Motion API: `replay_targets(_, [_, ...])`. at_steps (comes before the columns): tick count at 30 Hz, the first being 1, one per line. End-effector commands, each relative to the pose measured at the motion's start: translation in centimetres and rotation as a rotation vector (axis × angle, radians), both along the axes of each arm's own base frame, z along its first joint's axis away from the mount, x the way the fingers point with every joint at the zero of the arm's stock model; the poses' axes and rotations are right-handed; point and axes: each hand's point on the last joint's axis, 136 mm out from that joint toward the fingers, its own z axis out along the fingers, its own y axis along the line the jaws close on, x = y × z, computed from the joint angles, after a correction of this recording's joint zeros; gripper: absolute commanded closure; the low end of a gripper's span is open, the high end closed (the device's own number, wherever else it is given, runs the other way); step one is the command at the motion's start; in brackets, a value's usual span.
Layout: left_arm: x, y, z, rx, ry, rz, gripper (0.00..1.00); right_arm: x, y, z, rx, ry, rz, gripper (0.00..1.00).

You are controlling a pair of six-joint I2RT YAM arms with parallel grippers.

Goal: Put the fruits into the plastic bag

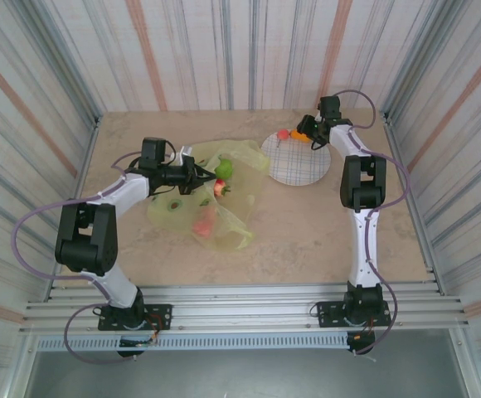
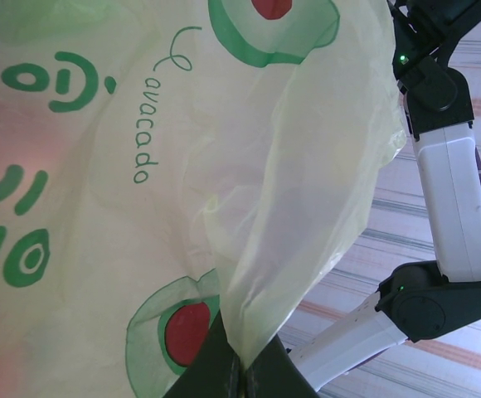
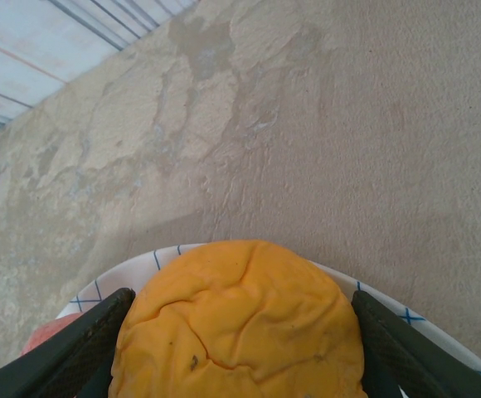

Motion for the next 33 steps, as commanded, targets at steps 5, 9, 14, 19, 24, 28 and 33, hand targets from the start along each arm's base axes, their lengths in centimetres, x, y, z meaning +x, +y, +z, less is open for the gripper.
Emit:
replay_targets(5, [-0.3,-0.5,-0.1,-0.023,0.01,-0.024,1.0,-1.1,0.8,5.5,0.026,-0.066,0.041,0.43])
replay_targets(9, [-0.3,-0.5,0.0,-0.027,0.009,-0.023,1.0,-3.2,0.9,8.3,0.047,-0.117,0.049,0.46])
replay_targets(14, [-0.4,-0.6,0.1,-0.033,0.006,-0.026,1.0,-8.0,1.7,9.3,0.094,-0.127,0.059,0.48])
replay_targets(19, [-0.5,-0.7,0.2,-0.033,0.006,-0.027,1.0,-14.7,3.4,10.1,0.114,-0.138,0.101,0.48])
replay_targets(24, [-0.5,-0.8,0.2,-0.031,0.003,-0.028,1.0,-20.9,5.3,10.4,0.149,-0.14,0.177,0.48])
replay_targets(28, [-0.4,-0.8,0.2,-0.028,0.002,-0.029,1.0,-25.3,7.3,10.7,0.151,-0.148,0.266,0.49])
replay_targets(33, [-0.3,-0.6,0.3,-0.029,-0.002,-0.025,1.0,-29.8,10.9,10.1,0.089,-0.178,0.4,0.48])
